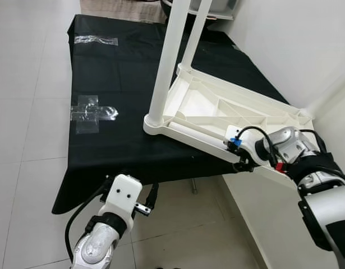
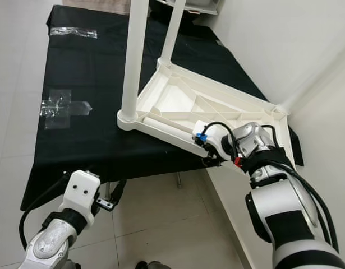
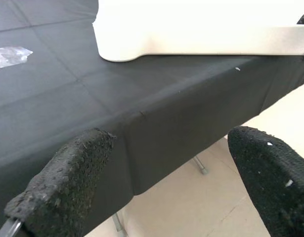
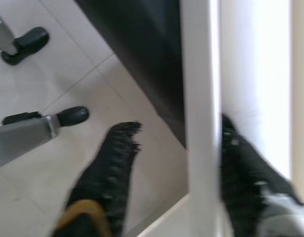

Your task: Building children table

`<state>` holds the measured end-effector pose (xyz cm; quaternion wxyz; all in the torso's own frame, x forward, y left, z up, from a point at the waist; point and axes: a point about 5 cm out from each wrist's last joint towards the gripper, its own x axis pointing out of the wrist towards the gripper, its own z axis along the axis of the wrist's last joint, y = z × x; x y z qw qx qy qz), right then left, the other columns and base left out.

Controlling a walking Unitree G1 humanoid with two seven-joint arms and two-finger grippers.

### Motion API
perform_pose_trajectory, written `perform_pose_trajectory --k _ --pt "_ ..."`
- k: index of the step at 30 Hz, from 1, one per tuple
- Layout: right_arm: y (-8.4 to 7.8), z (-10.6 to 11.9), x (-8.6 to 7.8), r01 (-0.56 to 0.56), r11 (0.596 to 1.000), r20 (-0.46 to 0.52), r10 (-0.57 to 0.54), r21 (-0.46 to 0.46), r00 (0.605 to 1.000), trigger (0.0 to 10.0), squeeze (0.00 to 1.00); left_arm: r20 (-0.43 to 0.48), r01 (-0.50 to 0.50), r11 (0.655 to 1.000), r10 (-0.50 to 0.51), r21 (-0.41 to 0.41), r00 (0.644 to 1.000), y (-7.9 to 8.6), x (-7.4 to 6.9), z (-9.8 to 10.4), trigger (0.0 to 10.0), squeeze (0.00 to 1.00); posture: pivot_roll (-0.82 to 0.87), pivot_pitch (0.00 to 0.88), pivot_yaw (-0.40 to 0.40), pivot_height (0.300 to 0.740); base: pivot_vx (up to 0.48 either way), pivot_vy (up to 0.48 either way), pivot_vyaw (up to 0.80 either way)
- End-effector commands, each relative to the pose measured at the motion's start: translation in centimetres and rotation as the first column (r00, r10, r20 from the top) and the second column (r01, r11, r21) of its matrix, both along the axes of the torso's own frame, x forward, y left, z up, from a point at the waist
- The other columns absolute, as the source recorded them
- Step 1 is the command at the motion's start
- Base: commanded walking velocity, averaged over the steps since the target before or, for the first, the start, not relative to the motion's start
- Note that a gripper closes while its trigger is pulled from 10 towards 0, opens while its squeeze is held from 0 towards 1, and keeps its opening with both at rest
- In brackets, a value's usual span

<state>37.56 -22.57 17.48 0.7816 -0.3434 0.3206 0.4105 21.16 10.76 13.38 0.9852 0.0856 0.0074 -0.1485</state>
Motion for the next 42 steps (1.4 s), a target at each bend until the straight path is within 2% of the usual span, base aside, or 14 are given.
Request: perform_pose_trajectory --k 1,6,12,16,18,21,22,24,26,28,30,35,38,42 --pt "0.2 -0.1 0.2 0.0 1.0 0.013 0.0 -0.025 1.0 0.0 0.0 -0.019 0.011 1.0 -0.011 -0.003 1.0 -0.2 -0.3 -0.2 10.0 0.0 0.1 0.154 -0.214 0.74 0.0 0.0 0.0" --pt "0.7 0.2 0.4 -0.019 0.999 0.034 0.02 -0.039 0.999 0.0 0.0 -0.018 0.012 1.0 -0.012 -0.003 1.0 -0.2 -0.4 -0.1 10.0 0.0 0.1 0.163 -0.215 0.74 0.0 0.0 0.0" --pt "2.2 1.0 1.0 -0.099 0.993 0.127 0.106 -0.062 0.986 0.0 0.0 -0.018 0.013 1.0 -0.013 -0.005 1.0 -0.3 -0.4 0.0 10.0 0.0 0.1 0.167 -0.218 0.74 0.0 0.0 0.0" --pt "3.4 1.7 1.3 -0.19 0.978 0.21 0.204 -0.085 0.956 0.0 0.0 -0.02 0.015 1.0 -0.015 -0.004 1.0 -0.3 -0.4 0.0 10.0 0.0 0.09 0.169 -0.218 0.74 0.0 0.0 0.0" --pt "4.8 1.9 1.4 -0.268 0.954 0.268 0.295 -0.133 0.917 0.0 0.0 -0.022 0.015 1.0 -0.015 -0.006 1.0 -0.3 -0.3 0.0 10.0 0.0 0.09 0.168 -0.216 0.74 0.0 0.0 0.0" --pt "6.9 2.0 1.5 -0.362 0.898 0.347 0.433 -0.251 0.832 0.0 0.0 -0.024 0.016 1.0 -0.016 -0.009 1.0 -0.3 -0.3 -0.1 10.0 0.0 0.09 0.167 -0.216 0.74 0.0 0.0 0.0" --pt "6.9 2.0 1.5 -0.362 0.898 0.347 0.433 -0.251 0.832 0.0 0.0 -0.024 0.016 1.0 -0.016 -0.009 1.0 -0.3 -0.3 -0.1 10.0 0.0 0.09 0.167 -0.216 0.74 0.0 0.0 0.0" --pt "8.2 2.3 1.6 -0.398 0.868 0.397 0.491 -0.297 0.775 0.0 0.0 -0.025 0.017 1.0 -0.017 -0.009 1.0 -0.3 -0.3 -0.1 10.0 0.0 0.09 0.166 -0.214 0.74 0.0 0.0 0.0" --pt "10.0 2.7 1.6 -0.439 0.855 0.437 0.519 -0.278 0.734 0.0 0.0 -0.026 0.017 1.0 -0.017 -0.009 1.0 -0.4 -0.3 -0.1 10.0 0.0 0.09 0.166 -0.216 0.74 0.0 0.0 0.0" --pt "10.7 2.8 1.6 -0.455 0.851 0.445 0.524 -0.261 0.726 0.0 0.0 -0.026 0.016 1.0 -0.017 -0.009 1.0 -0.4 -0.3 -0.1 10.0 0.0 0.09 0.166 -0.217 0.74 0.0 0.0 0.0" --pt "12.4 3.1 1.3 -0.512 0.824 0.459 0.563 -0.244 0.687 0.0 0.0 -0.026 0.016 1.0 -0.016 -0.01 1.0 -0.4 -0.3 -0.1 10.0 0.0 0.1 0.165 -0.219 0.74 0.0 0.0 0.0" --pt "13.6 3.4 1.1 -0.552 0.804 0.465 0.585 -0.221 0.665 0.0 0.0 -0.026 0.015 1.0 -0.016 -0.01 1.0 -0.3 -0.4 -0.1 10.0 0.0 0.09 0.165 -0.217 0.74 0.0 0.0 0.0" --pt "15.9 4.3 0.9 -0.606 0.772 0.469 0.614 -0.19 0.635 0.0 0.0 -0.028 0.016 1.0 -0.017 -0.012 0.999 -0.3 -0.4 -0.1 10.0 0.0 0.09 0.165 -0.219 0.74 0.0 0.0 0.0" --pt "17.2 5.0 1.0 -0.6 0.778 0.485 0.604 -0.187 0.632 0.0 0.0 -0.028 0.016 1.0 -0.016 -0.012 0.999 -0.4 -0.4 -0.1 10.0 0.0 0.09 0.165 -0.221 0.74 0.0 0.0 0.0"
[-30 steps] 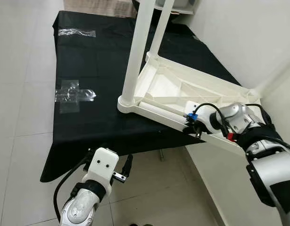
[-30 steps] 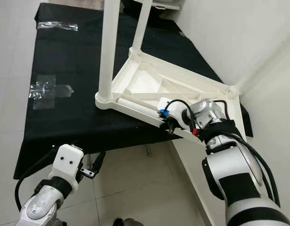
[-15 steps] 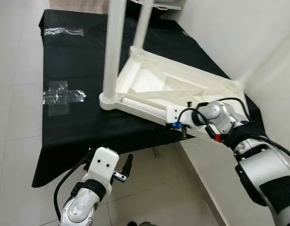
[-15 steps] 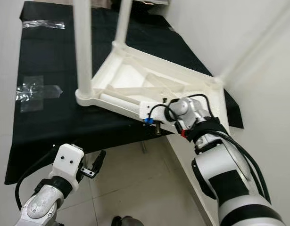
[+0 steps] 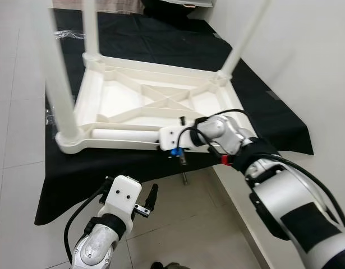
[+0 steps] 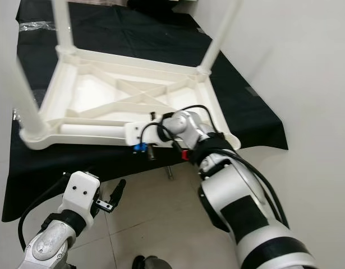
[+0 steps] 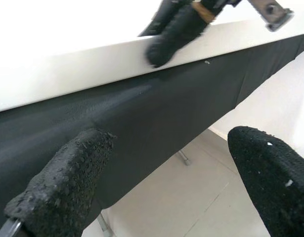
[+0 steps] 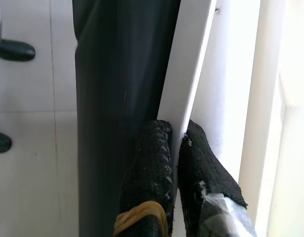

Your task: Building children table

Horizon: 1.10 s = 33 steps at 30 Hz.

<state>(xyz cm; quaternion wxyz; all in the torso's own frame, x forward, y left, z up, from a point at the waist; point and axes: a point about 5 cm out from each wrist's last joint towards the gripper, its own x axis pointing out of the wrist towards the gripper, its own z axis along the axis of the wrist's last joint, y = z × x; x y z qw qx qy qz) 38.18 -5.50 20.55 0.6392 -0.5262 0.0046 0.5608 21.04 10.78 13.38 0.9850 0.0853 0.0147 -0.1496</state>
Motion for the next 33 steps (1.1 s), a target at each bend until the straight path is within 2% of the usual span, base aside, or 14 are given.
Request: perform_pose_trajectory --k 1,2,3,4,5,11,12,13,14,19,20,25,30,33 --pt "0.7 2.4 0.5 0.011 0.996 0.086 -0.019 0.089 0.996 0.0 0.0 -0.012 0.012 1.0 -0.012 -0.013 1.0 -0.4 -0.3 -0.1 10.0 0.0 0.09 0.166 -0.226 0.74 0.0 0.0 0.0" --pt "1.1 2.8 0.5 0.016 0.993 0.088 -0.026 0.115 0.996 0.0 0.0 -0.011 0.01 1.0 -0.01 -0.012 1.0 -0.4 -0.3 0.0 10.0 0.0 0.09 0.166 -0.226 0.74 0.0 0.0 0.0" --pt "1.4 3.0 0.5 0.013 0.993 0.101 -0.024 0.118 0.995 8.2 0.0 -0.012 0.007 1.0 -0.007 -0.012 1.0 -0.4 -0.3 -0.1 10.0 0.0 0.1 0.166 -0.228 0.74 0.0 0.0 0.0" --pt "1.6 3.1 0.6 0.01 0.993 0.111 -0.023 0.116 0.994 8.2 0.0 -0.012 0.005 1.0 -0.005 -0.013 1.0 -0.4 -0.3 -0.1 10.0 0.0 0.1 0.166 -0.228 0.74 0.0 0.0 0.0" --pt "1.9 3.5 0.6 0.004 0.991 0.157 -0.026 0.135 0.987 10.0 0.0 -0.013 0.005 1.0 -0.005 -0.014 1.0 -0.4 -0.3 -0.1 10.0 0.0 0.09 0.166 -0.228 0.74 0.0 0.0 0.0" --pt "2.2 3.8 0.5 -0.02 0.988 0.206 -0.012 0.155 0.978 10.0 0.0 -0.016 0.006 1.0 -0.006 -0.017 1.0 -0.4 -0.2 -0.1 10.0 0.0 0.09 0.166 -0.23 0.74 0.0 0.0 0.0" --pt "2.2 3.8 0.4 -0.034 0.987 0.207 0.0 0.156 0.978 10.0 0.13 -0.016 0.006 1.0 -0.006 -0.018 1.0 -0.5 -0.2 -0.1 10.0 0.0 0.09 0.166 -0.23 0.74 0.0 0.0 0.0" --pt "2.2 3.9 0.4 -0.048 0.987 0.226 0.012 0.156 0.974 10.0 0.71 -0.016 0.005 1.0 -0.006 -0.018 1.0 -0.5 -0.2 -0.1 10.0 0.0 0.09 0.166 -0.232 0.74 0.0 0.0 0.0" --pt "2.1 4.1 0.5 -0.031 0.983 0.227 -0.011 0.181 0.974 10.0 1.0 -0.017 0.005 1.0 -0.005 -0.019 1.0 -0.5 -0.3 -0.1 10.0 0.0 0.09 0.165 -0.232 0.74 0.0 0.0 0.0" --pt "2.0 4.3 0.5 -0.042 0.984 0.267 -0.005 0.171 0.964 10.0 1.0 -0.018 0.005 1.0 -0.006 -0.02 1.0 -0.5 -0.2 -0.1 10.0 0.0 0.09 0.165 -0.229 0.74 0.0 0.0 0.0" --pt "1.8 4.2 0.5 -0.038 0.985 0.249 -0.005 0.169 0.968 10.0 0.0 -0.019 0.006 1.0 -0.006 -0.021 1.0 -0.5 -0.2 -0.1 10.0 0.0 0.09 0.165 -0.228 0.74 0.0 0.0 0.0" --pt "1.1 4.6 0.8 0.006 0.969 0.164 -0.048 0.249 0.985 10.0 0.0 -0.02 0.006 1.0 -0.006 -0.019 1.0 -0.6 -0.1 -0.2 10.0 0.0 0.09 0.159 -0.233 0.74 0.0 0.0 0.0" --pt "0.0 6.1 1.6 0.138 0.866 0.065 -0.192 0.48 0.979 10.0 0.0 -0.015 -0.001 1.0 0.001 -0.018 1.0 -0.5 -0.1 -0.3 10.0 0.0 0.09 0.155 -0.231 0.74 0.0 0.0 0.0" --pt "-2.3 6.1 2.8 0.388 0.627 -0.178 -0.372 0.675 0.911 10.0 0.0 -0.014 -0.011 1.0 0.011 -0.021 1.0 -0.3 0.1 -0.3 10.0 0.0 0.09 0.144 -0.222 0.74 0.0 0.0 0.0"
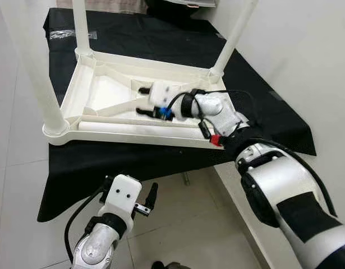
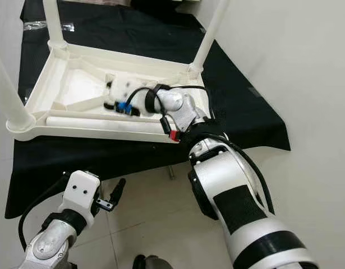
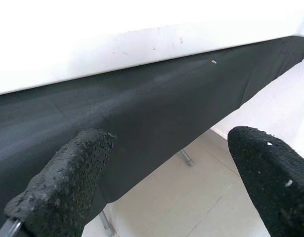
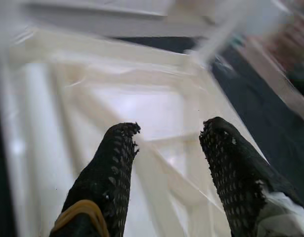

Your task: Building children table

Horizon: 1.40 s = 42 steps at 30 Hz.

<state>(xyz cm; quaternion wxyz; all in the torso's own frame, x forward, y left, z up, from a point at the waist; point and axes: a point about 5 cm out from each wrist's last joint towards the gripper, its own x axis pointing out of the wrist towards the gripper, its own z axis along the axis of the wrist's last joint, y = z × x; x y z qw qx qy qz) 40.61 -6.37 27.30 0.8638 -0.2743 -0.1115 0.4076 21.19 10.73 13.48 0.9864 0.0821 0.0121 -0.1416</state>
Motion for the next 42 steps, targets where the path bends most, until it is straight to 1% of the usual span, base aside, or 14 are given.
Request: perform_pose_trajectory --k 1,2,3,5,6,10,12,13,14,15,17,23,34,42 --pt "-2.4 -0.9 0.7 0.161 0.971 -0.106 -0.143 0.177 0.984 10.0 0.0 -0.023 -0.006 1.0 0.006 -0.022 1.0 -0.2 0.0 -0.5 10.0 0.0 0.09 0.137 -0.214 0.74 0.0 0.0 0.0" --pt "-3.2 -1.2 1.0 0.239 0.938 -0.143 -0.208 0.251 0.968 10.0 0.0 -0.025 -0.013 1.0 0.012 -0.026 1.0 -0.2 0.0 -0.5 10.0 0.0 0.09 0.137 -0.214 0.74 0.0 0.0 0.0" --pt "-3.2 -1.2 1.0 0.239 0.938 -0.143 -0.208 0.251 0.968 10.0 0.0 -0.025 -0.013 1.0 0.012 -0.026 1.0 -0.2 0.0 -0.5 10.0 0.0 0.09 0.137 -0.214 0.74 0.0 0.0 0.0" --pt "-4.5 -1.8 1.1 0.344 0.824 -0.223 -0.269 0.451 0.937 10.0 0.0 -0.02 -0.029 0.999 0.028 -0.031 0.999 0.0 0.1 -0.4 10.0 0.0 0.09 0.13 -0.208 0.74 0.0 0.0 0.0" --pt "-4.6 -2.0 0.8 0.338 0.803 -0.21 -0.268 0.49 0.94 10.0 0.0 -0.021 -0.066 0.996 0.065 -0.058 0.998 0.5 0.2 -0.2 10.0 0.0 0.09 0.119 -0.198 0.74 0.0 0.0 0.0" --pt "-4.6 -2.2 0.5 0.314 0.804 -0.176 -0.261 0.505 0.949 10.0 0.0 -0.026 -0.109 0.99 0.107 -0.092 0.994 1.1 0.4 -0.1 10.0 0.0 0.09 0.119 -0.198 0.74 0.0 0.0 0.0" --pt "-5.0 -4.3 -1.4 0.345 0.758 -0.141 -0.323 0.553 0.936 10.0 0.0 -0.033 -0.15 0.982 0.147 -0.113 0.989 1.8 0.0 0.0 10.0 0.0 0.09 0.101 -0.185 0.74 0.0 0.0 0.0" --pt "-4.9 -5.2 -3.2 0.319 0.761 -0.089 -0.328 0.565 0.94 10.0 0.0 -0.044 -0.16 0.979 0.155 -0.125 0.987 1.8 -0.4 -0.1 10.0 0.0 0.1 0.1 -0.185 0.74 0.0 0.0 0.0" --pt "-4.9 -5.2 -3.2 0.319 0.761 -0.089 -0.328 0.565 0.94 10.0 0.0 -0.044 -0.16 0.979 0.155 -0.125 0.987 1.8 -0.4 -0.1 10.0 0.0 0.1 0.1 -0.185 0.74 0.0 0.0 0.0" --pt "-4.7 -5.7 -5.2 0.284 0.77 -0.037 -0.321 0.572 0.946 10.0 0.0 -0.057 -0.165 0.977 0.159 -0.137 0.986 1.6 -0.7 -0.2 10.0 0.0 0.1 0.092 -0.182 0.74 0.0 0.0 0.0" --pt "-4.5 -6.4 -6.6 0.264 0.772 -0.04 -0.296 0.579 0.954 10.0 0.0 -0.066 -0.164 0.972 0.155 -0.169 0.986 1.0 -1.0 -0.2 10.0 0.0 0.1 0.082 -0.177 0.74 0.0 0.0 0.0" --pt "-4.9 -7.5 -8.8 0.276 0.767 -0.03 -0.318 0.58 0.948 10.0 0.0 -0.068 -0.166 0.974 0.157 -0.154 0.985 1.1 -0.9 -0.6 10.0 0.0 0.1 0.068 -0.169 0.74 0.0 0.0 0.09" --pt "-5.5 -9.2 -11.1 0.38 0.761 -0.132 -0.369 0.526 0.92 10.0 0.0 -0.054 -0.134 0.985 0.128 -0.113 0.99 0.7 -1.5 -0.5 10.0 0.0 0.11 0.034 -0.158 0.74 0.0 0.0 0.41" --pt "-6.2 -9.6 -10.8 0.434 0.744 -0.156 -0.416 0.508 0.896 10.0 0.0 -0.061 -0.12 0.987 0.114 -0.106 0.992 0.4 -1.2 -0.8 10.0 0.0 0.1 0.029 -0.15 0.74 0.0 -0.333 0.0"
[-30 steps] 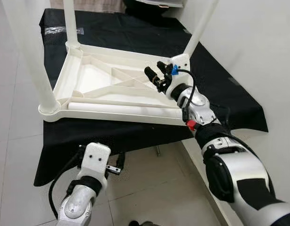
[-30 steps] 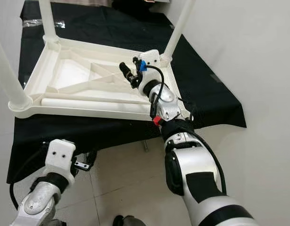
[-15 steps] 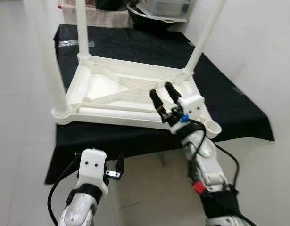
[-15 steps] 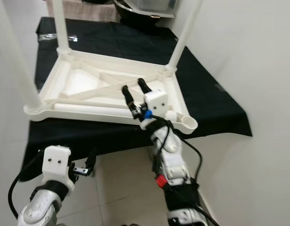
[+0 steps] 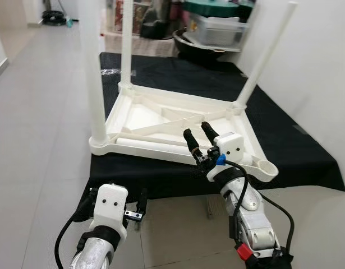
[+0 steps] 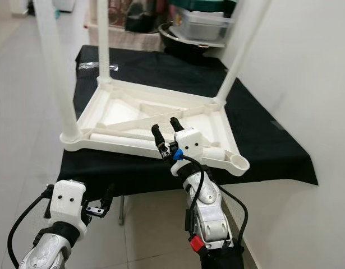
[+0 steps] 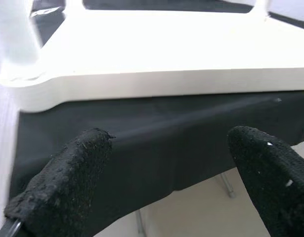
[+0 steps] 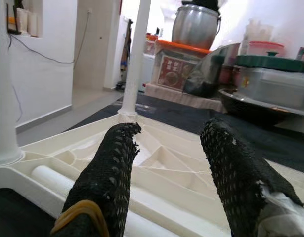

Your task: Building children table

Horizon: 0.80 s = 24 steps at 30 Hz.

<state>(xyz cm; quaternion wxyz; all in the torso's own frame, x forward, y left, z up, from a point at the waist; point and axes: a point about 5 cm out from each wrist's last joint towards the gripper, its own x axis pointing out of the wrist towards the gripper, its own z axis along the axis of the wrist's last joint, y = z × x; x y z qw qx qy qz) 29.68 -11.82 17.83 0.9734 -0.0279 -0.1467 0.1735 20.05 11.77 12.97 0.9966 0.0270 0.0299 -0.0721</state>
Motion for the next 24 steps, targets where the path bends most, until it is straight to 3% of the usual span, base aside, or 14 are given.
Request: perform_pose_trajectory --k 1,20,24 --pt "-0.9 0.0 0.3 0.04 0.999 -0.007 -0.04 -0.021 0.999 10.0 0.0 -0.019 0.026 1.0 -0.026 -0.006 0.999 -0.6 0.0 -0.3 10.0 0.0 0.1 0.031 -0.149 0.74 0.0 -0.39 0.0" --pt "-1.2 0.6 1.2 0.055 0.998 -0.035 -0.056 -0.042 0.998 10.0 0.0 -0.044 0.02 1.0 -0.021 -0.022 0.999 -0.7 0.6 -0.5 10.0 0.0 0.09 0.051 -0.16 0.74 0.226 -0.36 0.0" --pt "-1.5 0.5 1.7 0.015 1.0 -0.09 -0.016 -0.009 0.996 10.0 0.0 -0.048 0.006 0.999 -0.008 -0.035 0.999 -0.6 0.7 -0.4 10.0 0.0 0.09 0.053 -0.162 0.74 0.07 -0.078 0.0"
